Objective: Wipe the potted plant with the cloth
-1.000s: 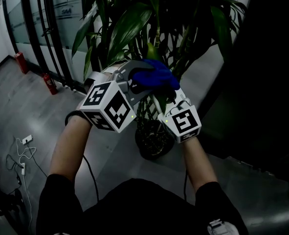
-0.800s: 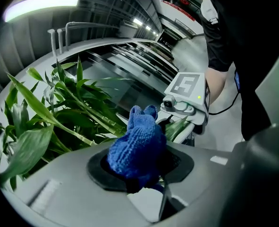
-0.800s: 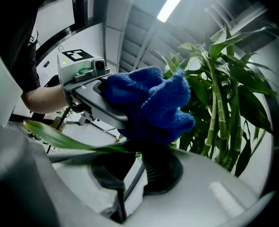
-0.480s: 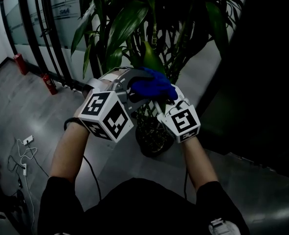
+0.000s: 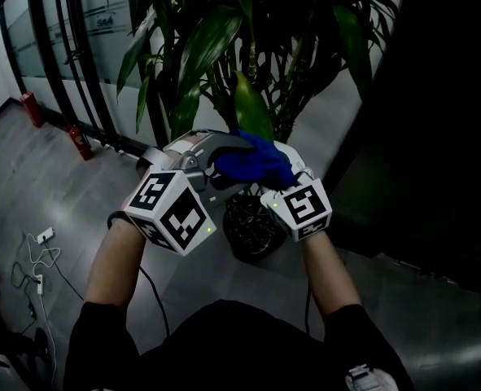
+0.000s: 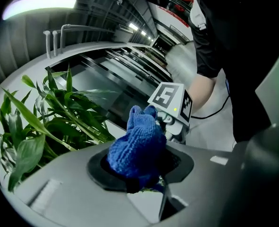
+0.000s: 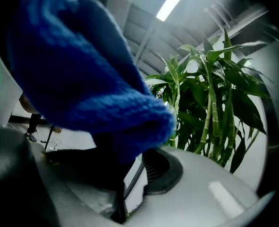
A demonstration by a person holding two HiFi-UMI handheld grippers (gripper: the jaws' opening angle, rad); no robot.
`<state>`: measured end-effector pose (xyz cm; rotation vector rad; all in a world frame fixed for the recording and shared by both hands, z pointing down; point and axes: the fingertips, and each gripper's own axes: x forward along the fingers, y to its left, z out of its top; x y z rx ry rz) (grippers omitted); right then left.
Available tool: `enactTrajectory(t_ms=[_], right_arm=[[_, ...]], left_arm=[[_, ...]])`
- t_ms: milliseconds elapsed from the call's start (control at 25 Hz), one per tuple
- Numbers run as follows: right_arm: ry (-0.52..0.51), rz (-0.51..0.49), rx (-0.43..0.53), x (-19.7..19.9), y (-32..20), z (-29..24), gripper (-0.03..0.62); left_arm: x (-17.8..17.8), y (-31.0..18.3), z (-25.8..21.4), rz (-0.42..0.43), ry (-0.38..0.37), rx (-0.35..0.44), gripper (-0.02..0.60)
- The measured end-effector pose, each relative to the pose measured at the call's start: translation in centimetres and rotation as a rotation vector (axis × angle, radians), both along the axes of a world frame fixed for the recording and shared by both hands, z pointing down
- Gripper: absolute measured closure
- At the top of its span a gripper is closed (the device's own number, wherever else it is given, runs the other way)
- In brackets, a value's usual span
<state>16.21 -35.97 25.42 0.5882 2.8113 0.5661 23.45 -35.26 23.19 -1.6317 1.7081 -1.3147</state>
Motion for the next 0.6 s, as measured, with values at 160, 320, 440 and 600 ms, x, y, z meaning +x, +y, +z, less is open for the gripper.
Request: enactTrajectory(t_ms=[160, 320, 440, 600], right_arm=[[0.004, -0.011, -0.013, 0.4, 0.2, 0.1, 0.553], [0.005, -0.024, -0.018, 0.5, 0.4, 0.4, 0.553], [0.008, -0.036, -0.027, 0.8, 0.6, 0.6, 0.553], [0.024, -0.053, -0.037, 1.2, 0.8, 1.5, 0.553]], left_arm=[[1.1, 0.3, 0.3, 0.047, 0.1, 0.027, 0.426], [1.0, 0.8, 0.5, 0.037, 0.124, 0.042, 0.426], [1.0, 1.1, 0.7, 0.033, 0.153, 0.058, 0.426], [1.0, 1.7, 1.6, 0.015, 0.208, 0.079, 0.426]])
